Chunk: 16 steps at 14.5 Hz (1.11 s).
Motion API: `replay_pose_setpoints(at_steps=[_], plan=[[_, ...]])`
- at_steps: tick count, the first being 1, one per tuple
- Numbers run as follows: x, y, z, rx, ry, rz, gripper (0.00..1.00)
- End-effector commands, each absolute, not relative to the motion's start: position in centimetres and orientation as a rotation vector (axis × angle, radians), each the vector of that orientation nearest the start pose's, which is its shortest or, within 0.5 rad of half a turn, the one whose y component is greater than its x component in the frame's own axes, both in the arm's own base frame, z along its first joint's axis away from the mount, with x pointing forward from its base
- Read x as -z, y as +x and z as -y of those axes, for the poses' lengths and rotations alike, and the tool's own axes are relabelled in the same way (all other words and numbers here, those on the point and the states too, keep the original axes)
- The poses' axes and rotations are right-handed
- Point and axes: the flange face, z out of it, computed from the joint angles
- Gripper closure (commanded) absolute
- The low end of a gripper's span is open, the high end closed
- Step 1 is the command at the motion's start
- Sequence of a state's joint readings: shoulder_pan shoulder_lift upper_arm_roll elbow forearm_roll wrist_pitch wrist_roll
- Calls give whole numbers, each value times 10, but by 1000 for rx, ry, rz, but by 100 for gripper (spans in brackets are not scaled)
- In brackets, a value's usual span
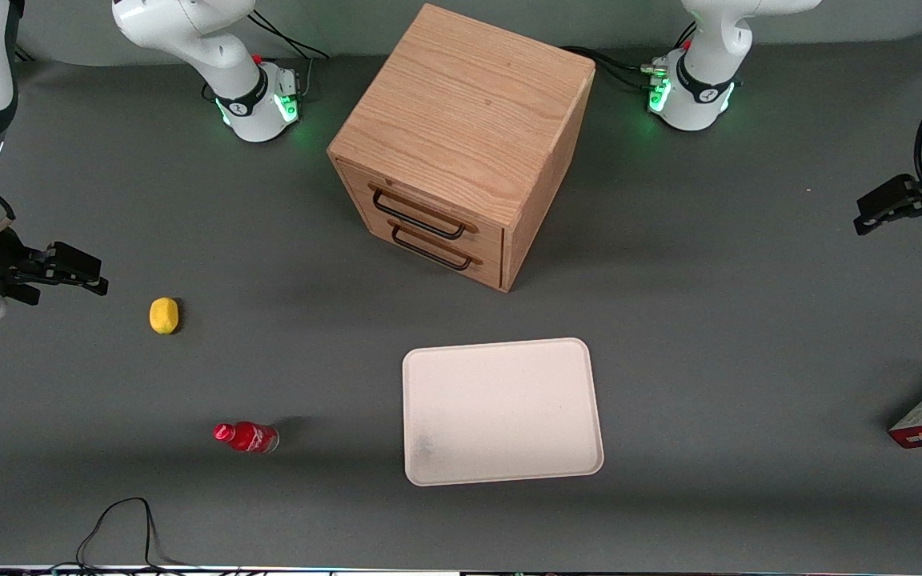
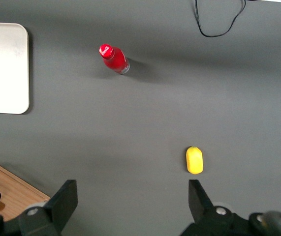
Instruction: Place red cookie box on tray
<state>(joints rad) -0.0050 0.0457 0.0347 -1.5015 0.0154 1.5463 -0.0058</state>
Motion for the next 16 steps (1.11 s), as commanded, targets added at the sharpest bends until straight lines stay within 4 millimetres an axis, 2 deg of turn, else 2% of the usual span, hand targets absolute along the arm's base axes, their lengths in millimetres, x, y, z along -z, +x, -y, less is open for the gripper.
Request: replay_pose_setpoints(at_steps=[1,3,5,7,10,13,16], plan=[[-621,603,-63,19,-3124,19,0],[-609,630,-103,79,-3111,-14,0],[-594,648,-148,109,-3096,-137,0],[-579,658,-196,115,-3065,-332,0],[-550,664,-255,94,-3000,-658,0],[-527,661,-294,72,-2909,-971,0],[-515,655,-319,44,-2796,-1266,0]])
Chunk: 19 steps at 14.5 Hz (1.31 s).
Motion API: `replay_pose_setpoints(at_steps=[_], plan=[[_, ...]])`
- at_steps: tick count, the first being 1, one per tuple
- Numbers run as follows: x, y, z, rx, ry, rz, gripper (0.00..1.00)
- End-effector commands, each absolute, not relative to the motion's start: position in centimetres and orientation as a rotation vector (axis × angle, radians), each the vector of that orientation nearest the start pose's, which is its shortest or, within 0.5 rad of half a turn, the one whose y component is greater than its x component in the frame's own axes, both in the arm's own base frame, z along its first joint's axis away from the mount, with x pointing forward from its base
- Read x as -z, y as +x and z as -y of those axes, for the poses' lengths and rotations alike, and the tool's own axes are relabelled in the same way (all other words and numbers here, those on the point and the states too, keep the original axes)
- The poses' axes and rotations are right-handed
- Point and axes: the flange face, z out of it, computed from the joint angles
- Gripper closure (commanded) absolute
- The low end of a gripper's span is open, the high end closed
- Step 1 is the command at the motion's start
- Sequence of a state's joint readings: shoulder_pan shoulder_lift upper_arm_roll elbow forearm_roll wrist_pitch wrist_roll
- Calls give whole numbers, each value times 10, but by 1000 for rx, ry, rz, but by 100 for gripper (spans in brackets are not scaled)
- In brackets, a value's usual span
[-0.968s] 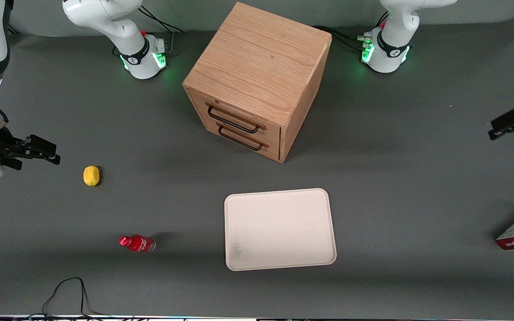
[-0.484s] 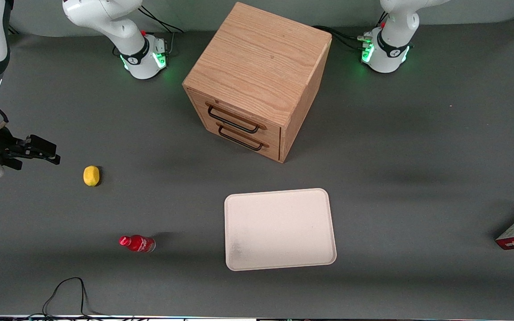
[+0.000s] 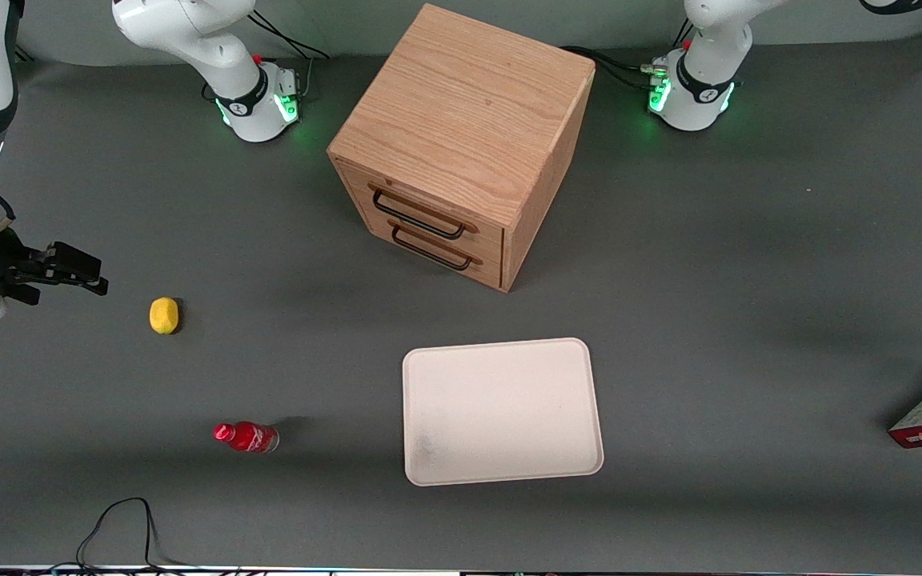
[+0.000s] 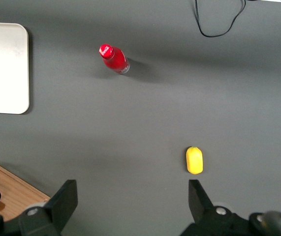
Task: Place red cookie box on tray
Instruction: 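Lower the open left gripper and close it on the cookie box end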
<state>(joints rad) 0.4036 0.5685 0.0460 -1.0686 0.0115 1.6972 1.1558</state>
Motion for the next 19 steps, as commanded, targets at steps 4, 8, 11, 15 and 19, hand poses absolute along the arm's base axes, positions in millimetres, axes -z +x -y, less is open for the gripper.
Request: replay_pose_setpoints(at_steps=[4,8,11,15,19], plan=[[-496,656,-325,28,-2820,-1278,0],[-422,672,-336,1,-2831,-1288,0],[-371,682,-342,15,-2818,-1286,0],[-302,696,-346,46,-2795,-1281,0],[-257,700,-352,93,-2782,-1262,0]])
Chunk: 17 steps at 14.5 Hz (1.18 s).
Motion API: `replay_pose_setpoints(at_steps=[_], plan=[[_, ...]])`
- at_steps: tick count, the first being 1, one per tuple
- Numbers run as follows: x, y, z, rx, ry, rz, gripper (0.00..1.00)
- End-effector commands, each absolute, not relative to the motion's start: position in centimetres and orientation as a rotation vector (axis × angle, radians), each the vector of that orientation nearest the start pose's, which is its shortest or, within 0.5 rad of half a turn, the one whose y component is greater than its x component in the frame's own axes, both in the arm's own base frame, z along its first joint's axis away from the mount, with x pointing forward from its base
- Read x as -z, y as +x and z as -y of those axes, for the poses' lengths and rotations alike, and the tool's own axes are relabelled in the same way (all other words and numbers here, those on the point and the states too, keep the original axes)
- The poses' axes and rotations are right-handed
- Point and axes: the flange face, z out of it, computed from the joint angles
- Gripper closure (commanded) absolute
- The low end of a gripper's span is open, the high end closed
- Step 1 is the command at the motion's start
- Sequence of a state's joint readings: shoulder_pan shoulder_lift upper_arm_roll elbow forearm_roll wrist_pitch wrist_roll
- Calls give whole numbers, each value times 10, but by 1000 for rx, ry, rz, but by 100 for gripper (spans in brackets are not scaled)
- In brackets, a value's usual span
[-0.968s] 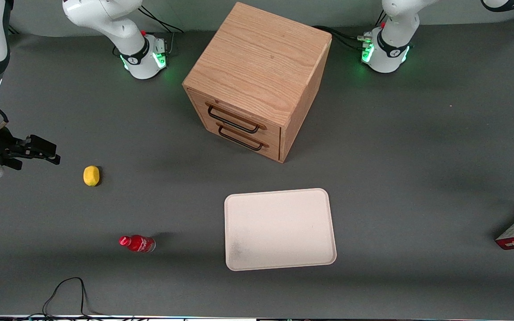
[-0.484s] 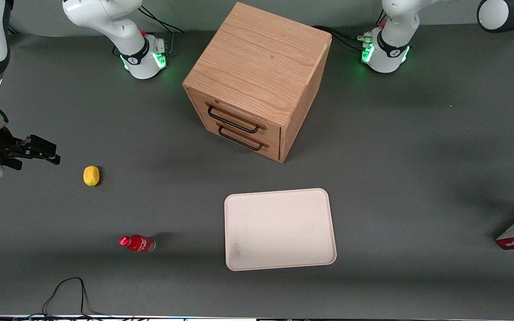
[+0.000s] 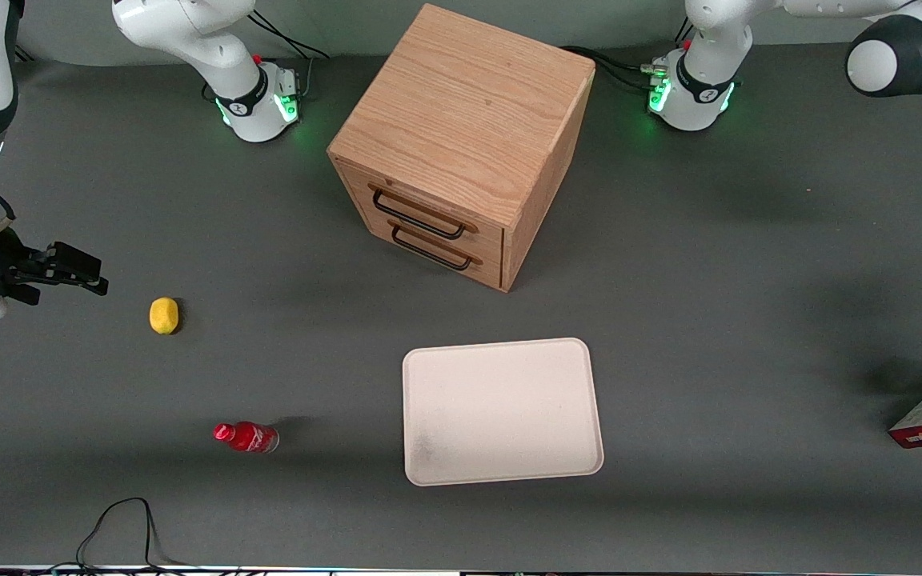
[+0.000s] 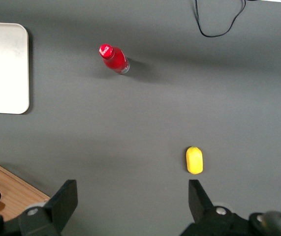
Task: Place red cookie box on tray
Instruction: 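Lower the open left gripper and close it on the cookie box end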
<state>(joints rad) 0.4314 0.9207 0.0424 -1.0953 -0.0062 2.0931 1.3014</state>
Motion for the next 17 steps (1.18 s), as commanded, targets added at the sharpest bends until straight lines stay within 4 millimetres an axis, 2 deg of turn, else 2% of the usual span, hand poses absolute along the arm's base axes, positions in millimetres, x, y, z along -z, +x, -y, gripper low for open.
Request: replay_pose_setpoints(at_steps=[1,3,4,7,8,14,17], plan=[[-248,701,-351,92,-2780,-1266,0],[-244,700,-352,91,-2768,-1289,3],[-244,700,-352,88,-2771,-1290,18],[-243,700,-352,88,-2774,-1284,83],[-243,700,-352,89,-2776,-1280,100],[-250,700,-352,88,-2779,-1276,100],[-282,700,-350,68,-2791,-1274,100]])
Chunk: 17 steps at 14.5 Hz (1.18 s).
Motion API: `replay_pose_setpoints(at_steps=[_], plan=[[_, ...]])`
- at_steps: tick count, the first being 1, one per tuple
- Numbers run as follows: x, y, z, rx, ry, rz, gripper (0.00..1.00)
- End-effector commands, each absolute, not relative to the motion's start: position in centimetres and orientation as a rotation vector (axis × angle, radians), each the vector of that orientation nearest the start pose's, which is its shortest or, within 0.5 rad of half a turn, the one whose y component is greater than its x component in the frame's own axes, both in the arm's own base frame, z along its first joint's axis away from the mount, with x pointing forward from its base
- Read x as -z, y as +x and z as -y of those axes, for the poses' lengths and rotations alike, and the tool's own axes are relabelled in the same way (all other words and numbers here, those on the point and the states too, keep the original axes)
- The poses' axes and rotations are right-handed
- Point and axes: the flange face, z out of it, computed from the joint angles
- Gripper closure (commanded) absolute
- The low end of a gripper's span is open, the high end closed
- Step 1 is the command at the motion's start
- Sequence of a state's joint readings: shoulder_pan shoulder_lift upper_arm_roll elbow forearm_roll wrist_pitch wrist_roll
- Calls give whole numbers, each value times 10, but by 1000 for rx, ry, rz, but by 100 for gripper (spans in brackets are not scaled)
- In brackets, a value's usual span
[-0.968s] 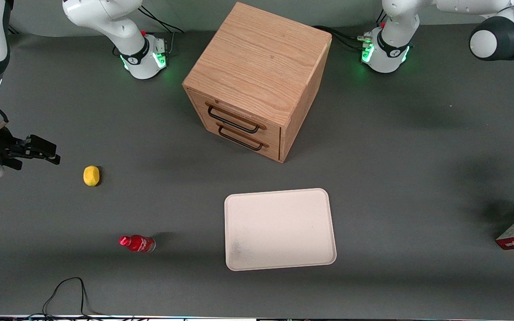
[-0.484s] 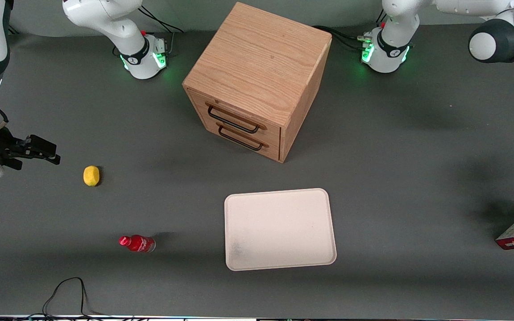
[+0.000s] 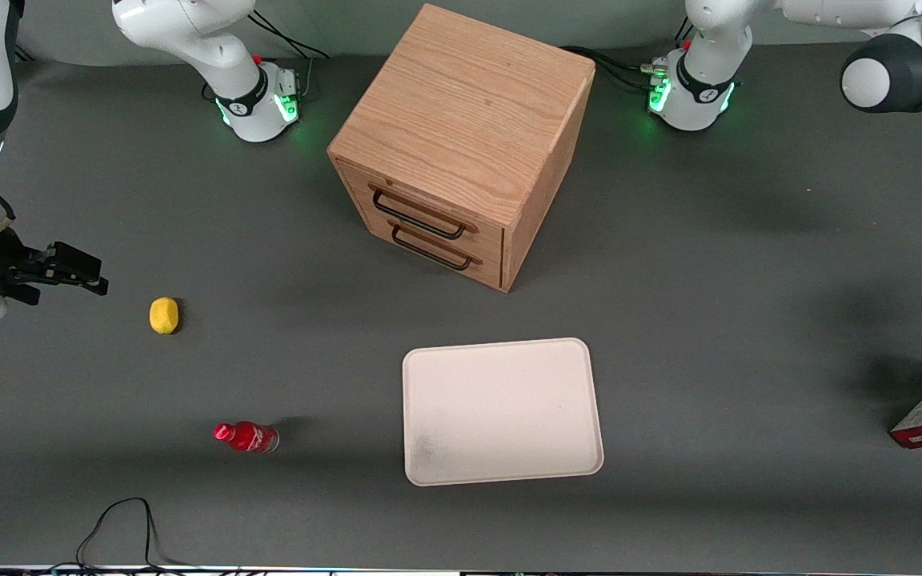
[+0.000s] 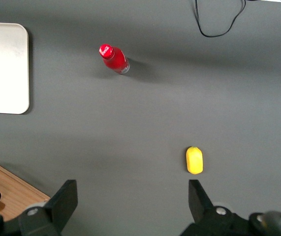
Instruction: Place red cookie box on tray
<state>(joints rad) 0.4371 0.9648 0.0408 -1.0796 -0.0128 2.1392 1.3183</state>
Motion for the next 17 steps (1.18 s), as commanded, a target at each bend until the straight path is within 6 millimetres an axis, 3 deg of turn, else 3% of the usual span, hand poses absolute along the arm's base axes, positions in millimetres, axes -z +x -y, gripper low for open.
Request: replay_pose_setpoints(at_steps=[1,5,9,11,14,17], plan=[[-301,700,-350,57,-2787,-1277,100],[-391,685,-352,-10,-2802,-1263,100],[-492,656,-337,-64,-2777,-1248,100],[-531,641,-331,-94,-2758,-1235,100],[-561,632,-321,-94,-2752,-1201,100],[-570,638,-287,-93,-2827,-1037,100]])
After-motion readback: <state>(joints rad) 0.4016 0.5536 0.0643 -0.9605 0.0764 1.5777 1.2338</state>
